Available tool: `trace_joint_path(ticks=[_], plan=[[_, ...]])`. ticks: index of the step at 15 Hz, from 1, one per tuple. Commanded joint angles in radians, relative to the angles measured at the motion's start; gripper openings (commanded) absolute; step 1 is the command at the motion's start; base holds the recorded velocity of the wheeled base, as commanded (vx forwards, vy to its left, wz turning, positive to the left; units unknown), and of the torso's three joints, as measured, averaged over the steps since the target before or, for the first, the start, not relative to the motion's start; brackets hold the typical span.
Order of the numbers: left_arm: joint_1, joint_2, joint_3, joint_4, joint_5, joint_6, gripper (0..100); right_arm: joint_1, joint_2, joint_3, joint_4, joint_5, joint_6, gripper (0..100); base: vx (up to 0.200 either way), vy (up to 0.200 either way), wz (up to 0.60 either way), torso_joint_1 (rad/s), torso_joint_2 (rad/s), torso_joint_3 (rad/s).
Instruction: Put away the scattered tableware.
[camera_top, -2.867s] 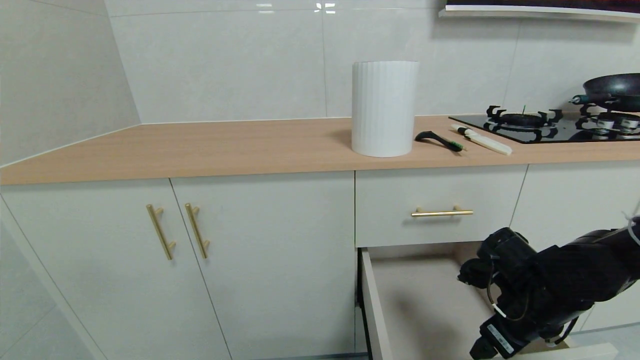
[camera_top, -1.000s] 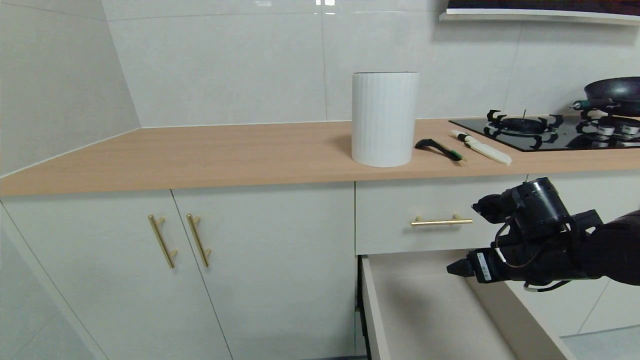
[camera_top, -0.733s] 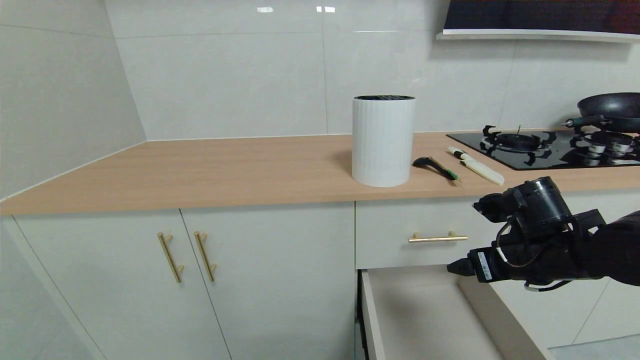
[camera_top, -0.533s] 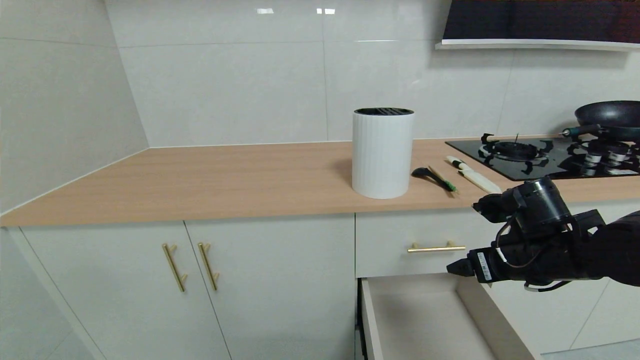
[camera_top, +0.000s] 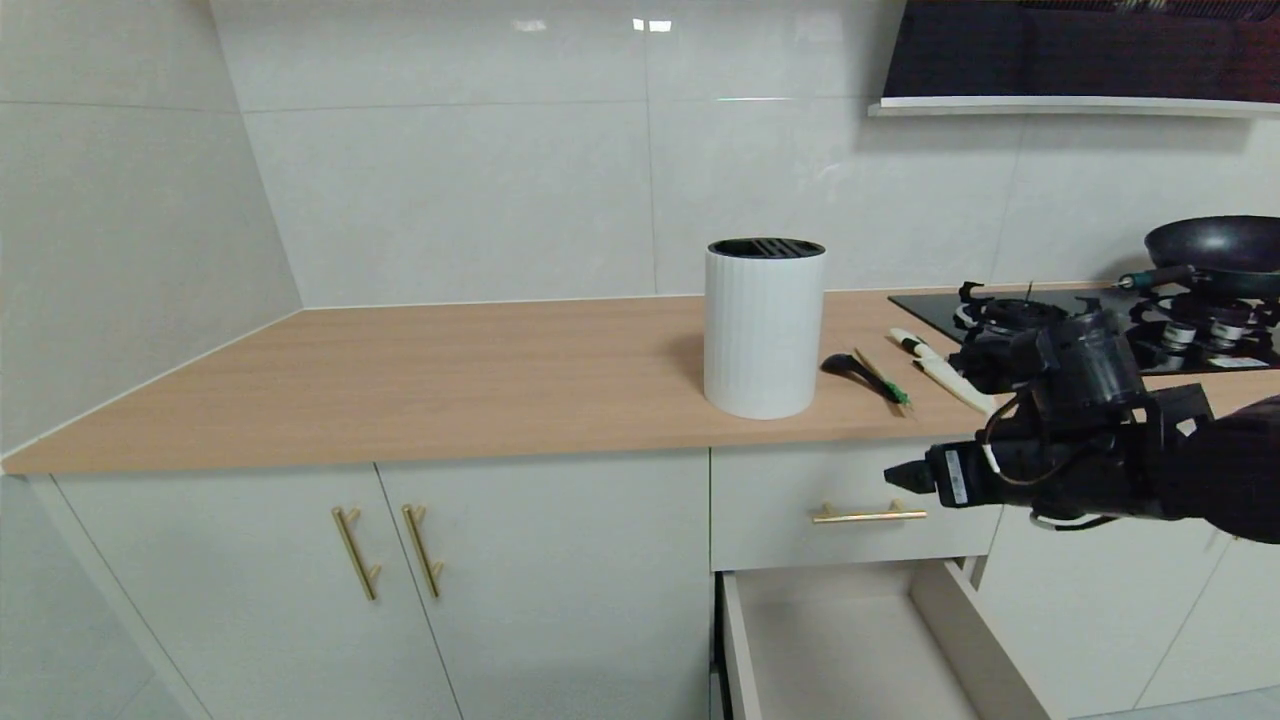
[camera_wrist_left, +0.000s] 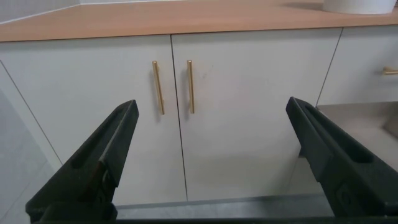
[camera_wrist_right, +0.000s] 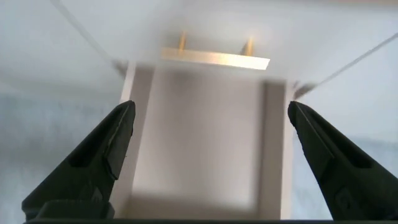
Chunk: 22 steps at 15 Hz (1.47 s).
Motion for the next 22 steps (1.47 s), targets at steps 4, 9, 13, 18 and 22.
trace_joint_path(ticks=[4,9,13,18,22], plan=[[0.001,0.0,0.0,0.0,0.0,0.0,100,-0.057,0.085,-0.457,0.298,-0.006,0.002,100,0.0,0.0,0.0,0.0,0.0,0.0],[0.0,0.0,0.0,0.0,0.0,0.0,100,-0.106,0.305,-0.716,0.36,-0.003,0.01,100,0.0,0.0,0.0,0.0,0.0,0.0],[0.0,0.0,0.0,0.0,0.0,0.0,100,-0.124,0.364,-0.745,0.357,0.0,0.012,100,0.0,0.0,0.0,0.0,0.0,0.0],[0.0,0.0,0.0,0.0,0.0,0.0,100,-0.132,0.438,-0.778,0.355,-0.011,0.01,100,0.0,0.0,0.0,0.0,0.0,0.0],[0.0,0.0,0.0,0.0,0.0,0.0,100,-0.132,0.461,-0.794,0.361,-0.018,0.01,100,0.0,0.0,0.0,0.0,0.0,0.0]])
